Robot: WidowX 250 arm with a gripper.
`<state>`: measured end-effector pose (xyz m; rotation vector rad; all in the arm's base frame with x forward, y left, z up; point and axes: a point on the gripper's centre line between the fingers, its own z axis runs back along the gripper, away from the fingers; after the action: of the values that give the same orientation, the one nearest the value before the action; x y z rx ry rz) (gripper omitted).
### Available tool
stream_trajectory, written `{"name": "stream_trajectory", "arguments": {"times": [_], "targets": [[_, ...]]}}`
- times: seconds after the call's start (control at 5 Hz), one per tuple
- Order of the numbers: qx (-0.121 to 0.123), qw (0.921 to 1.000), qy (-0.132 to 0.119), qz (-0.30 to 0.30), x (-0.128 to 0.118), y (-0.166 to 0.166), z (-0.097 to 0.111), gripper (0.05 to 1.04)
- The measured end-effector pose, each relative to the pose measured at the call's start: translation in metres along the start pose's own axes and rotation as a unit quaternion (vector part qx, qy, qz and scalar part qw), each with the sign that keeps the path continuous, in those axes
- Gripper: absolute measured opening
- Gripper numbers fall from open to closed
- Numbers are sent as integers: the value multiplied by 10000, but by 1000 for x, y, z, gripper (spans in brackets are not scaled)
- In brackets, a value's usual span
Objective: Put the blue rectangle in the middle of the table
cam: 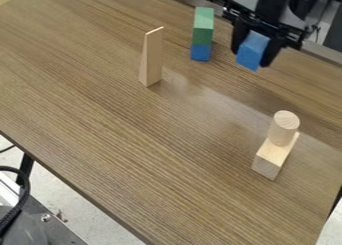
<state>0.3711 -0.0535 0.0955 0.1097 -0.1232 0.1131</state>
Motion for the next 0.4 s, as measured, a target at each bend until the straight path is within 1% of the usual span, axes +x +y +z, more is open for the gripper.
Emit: {"name": "stream_trajectory", "arguments": {"times": [0.2,0.4], "targets": [[36,9994,268,-192,-8,-16,-20,585],[21,9985,511,-193,-15,-26,-35,585]]}}
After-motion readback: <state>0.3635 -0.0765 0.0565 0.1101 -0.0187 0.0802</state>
